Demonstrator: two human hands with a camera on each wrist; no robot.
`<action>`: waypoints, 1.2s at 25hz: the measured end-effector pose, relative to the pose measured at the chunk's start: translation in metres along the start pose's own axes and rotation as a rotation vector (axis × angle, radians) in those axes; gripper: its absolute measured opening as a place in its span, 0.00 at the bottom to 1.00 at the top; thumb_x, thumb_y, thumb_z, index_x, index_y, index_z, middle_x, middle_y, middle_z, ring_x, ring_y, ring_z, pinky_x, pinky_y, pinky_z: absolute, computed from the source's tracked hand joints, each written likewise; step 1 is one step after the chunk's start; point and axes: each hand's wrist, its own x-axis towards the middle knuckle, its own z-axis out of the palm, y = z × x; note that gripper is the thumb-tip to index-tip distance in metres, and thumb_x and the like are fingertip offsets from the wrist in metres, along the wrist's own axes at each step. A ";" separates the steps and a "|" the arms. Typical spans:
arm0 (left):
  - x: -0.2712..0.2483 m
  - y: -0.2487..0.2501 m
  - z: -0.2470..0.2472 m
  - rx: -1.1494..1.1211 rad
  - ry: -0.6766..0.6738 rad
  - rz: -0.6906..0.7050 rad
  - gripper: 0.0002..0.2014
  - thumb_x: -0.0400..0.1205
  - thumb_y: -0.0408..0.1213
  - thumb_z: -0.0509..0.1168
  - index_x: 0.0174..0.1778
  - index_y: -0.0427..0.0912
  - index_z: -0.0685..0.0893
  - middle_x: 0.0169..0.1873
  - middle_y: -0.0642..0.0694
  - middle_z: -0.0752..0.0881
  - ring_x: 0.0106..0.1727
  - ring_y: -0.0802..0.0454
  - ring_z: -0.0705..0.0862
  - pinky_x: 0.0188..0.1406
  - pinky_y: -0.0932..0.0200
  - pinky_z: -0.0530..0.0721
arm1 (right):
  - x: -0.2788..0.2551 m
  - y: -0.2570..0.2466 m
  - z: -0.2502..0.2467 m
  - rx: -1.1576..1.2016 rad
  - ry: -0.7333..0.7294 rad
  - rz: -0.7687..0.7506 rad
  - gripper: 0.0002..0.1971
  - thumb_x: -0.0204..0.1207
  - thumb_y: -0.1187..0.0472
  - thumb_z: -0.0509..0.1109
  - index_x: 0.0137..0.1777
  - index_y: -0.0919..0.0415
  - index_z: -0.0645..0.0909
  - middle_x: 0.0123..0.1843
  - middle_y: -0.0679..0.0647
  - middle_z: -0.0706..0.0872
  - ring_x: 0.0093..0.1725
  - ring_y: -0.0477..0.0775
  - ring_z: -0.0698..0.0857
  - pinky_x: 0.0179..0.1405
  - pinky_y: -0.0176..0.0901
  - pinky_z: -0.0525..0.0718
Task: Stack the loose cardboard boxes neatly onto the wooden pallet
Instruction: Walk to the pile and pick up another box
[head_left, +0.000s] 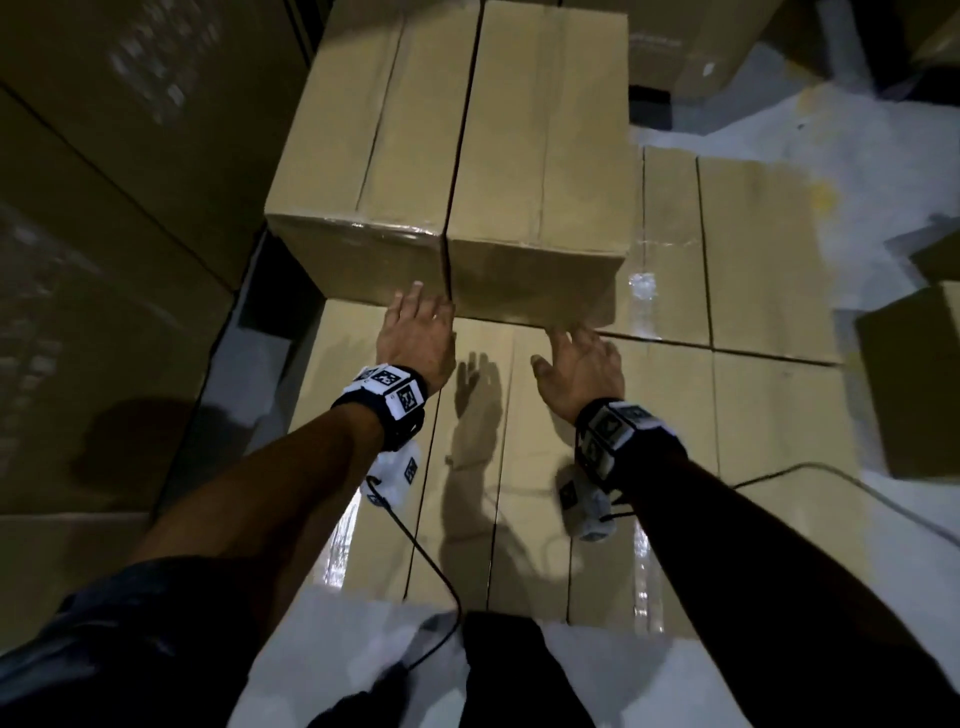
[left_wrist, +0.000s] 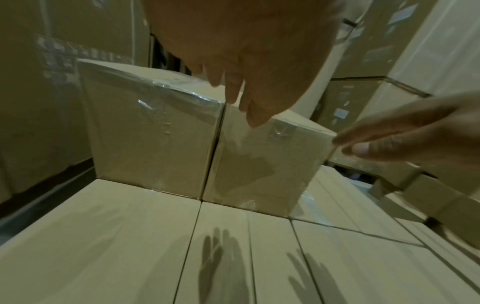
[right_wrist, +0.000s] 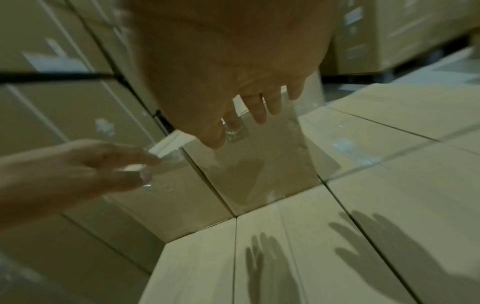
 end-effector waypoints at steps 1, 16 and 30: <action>-0.021 0.001 -0.001 -0.032 0.007 0.010 0.27 0.88 0.44 0.56 0.84 0.43 0.63 0.84 0.42 0.63 0.86 0.41 0.54 0.85 0.44 0.50 | -0.026 -0.001 0.005 0.048 0.006 0.019 0.28 0.87 0.45 0.58 0.83 0.55 0.66 0.82 0.62 0.71 0.82 0.64 0.67 0.81 0.57 0.62; -0.340 0.030 -0.054 -0.148 0.246 0.368 0.19 0.86 0.47 0.58 0.69 0.44 0.81 0.67 0.44 0.84 0.71 0.43 0.76 0.71 0.49 0.69 | -0.400 -0.026 0.012 0.444 0.313 0.430 0.25 0.85 0.44 0.64 0.78 0.54 0.76 0.72 0.62 0.82 0.71 0.67 0.80 0.67 0.56 0.79; -0.509 0.330 -0.035 -0.099 0.298 0.762 0.20 0.87 0.48 0.57 0.73 0.45 0.78 0.72 0.46 0.81 0.76 0.45 0.72 0.75 0.49 0.65 | -0.662 0.204 0.036 0.423 0.521 0.655 0.27 0.84 0.44 0.64 0.80 0.55 0.74 0.78 0.59 0.78 0.76 0.65 0.75 0.71 0.56 0.74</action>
